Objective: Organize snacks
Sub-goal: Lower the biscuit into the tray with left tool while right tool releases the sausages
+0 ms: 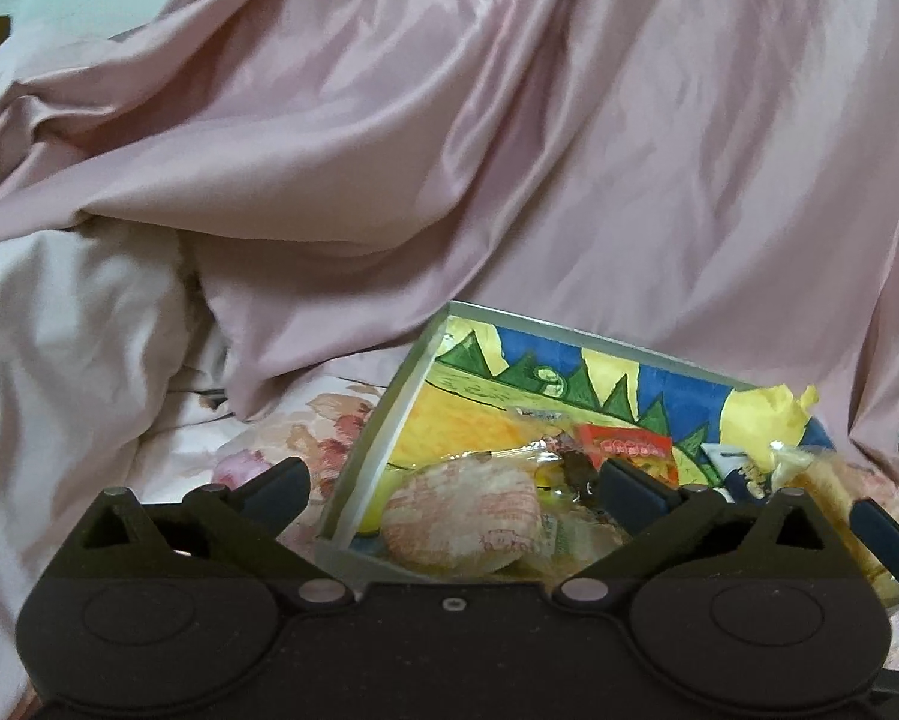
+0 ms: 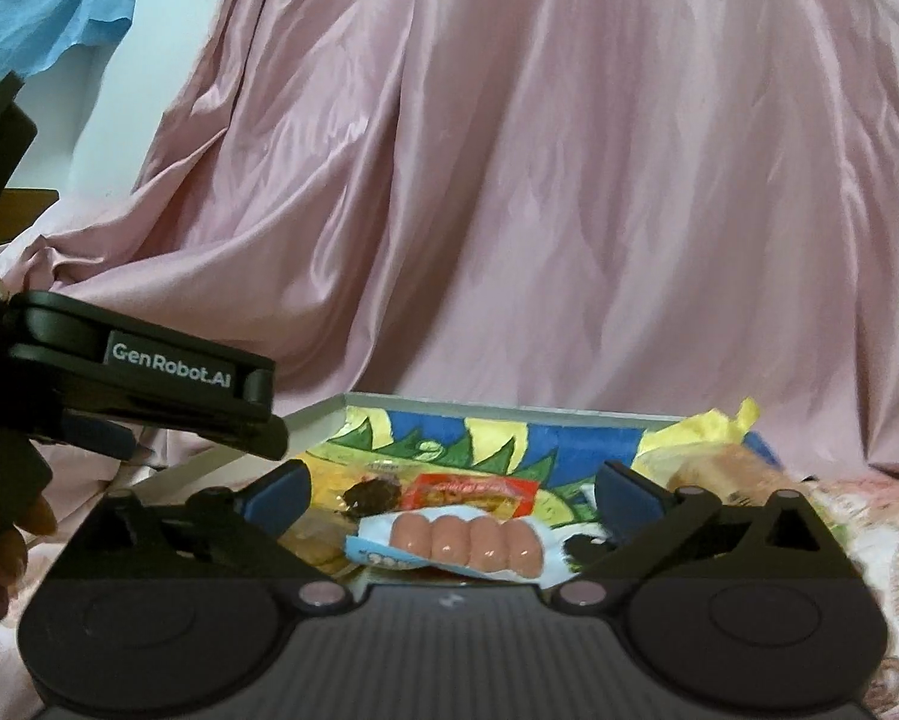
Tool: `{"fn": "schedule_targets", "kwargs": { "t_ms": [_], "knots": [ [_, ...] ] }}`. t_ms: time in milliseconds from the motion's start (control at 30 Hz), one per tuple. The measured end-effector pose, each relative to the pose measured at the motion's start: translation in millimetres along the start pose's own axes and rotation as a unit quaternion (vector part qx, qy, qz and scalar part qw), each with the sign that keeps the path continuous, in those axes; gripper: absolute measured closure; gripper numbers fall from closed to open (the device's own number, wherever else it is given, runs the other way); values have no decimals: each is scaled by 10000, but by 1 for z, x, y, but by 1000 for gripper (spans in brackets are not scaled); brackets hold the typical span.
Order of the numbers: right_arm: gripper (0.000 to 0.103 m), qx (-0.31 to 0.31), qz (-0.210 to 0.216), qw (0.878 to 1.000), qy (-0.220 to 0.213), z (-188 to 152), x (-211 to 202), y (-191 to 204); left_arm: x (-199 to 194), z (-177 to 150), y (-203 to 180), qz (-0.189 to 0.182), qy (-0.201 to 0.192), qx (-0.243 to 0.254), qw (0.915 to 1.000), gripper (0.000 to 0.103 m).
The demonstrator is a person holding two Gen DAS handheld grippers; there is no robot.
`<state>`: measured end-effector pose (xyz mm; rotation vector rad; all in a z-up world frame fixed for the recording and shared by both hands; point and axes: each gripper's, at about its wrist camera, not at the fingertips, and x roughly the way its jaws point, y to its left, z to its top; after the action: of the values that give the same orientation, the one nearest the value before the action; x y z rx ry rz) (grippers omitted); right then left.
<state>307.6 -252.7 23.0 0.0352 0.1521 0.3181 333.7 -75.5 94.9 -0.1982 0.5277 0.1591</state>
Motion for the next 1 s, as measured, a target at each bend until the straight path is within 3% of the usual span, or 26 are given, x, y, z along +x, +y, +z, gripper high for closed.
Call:
{"fn": "schedule_targets", "kwargs": {
  "t_ms": [333,1000],
  "knots": [
    [0,-47,-197,9997,-110,22,-52,-1,-54,-9,10,113,-75,-232,9996,1],
    [0,-318,-340,9989,-64,24,-138,13,-134,-56,48,138,-106,-319,9993,1]
  ]
}}
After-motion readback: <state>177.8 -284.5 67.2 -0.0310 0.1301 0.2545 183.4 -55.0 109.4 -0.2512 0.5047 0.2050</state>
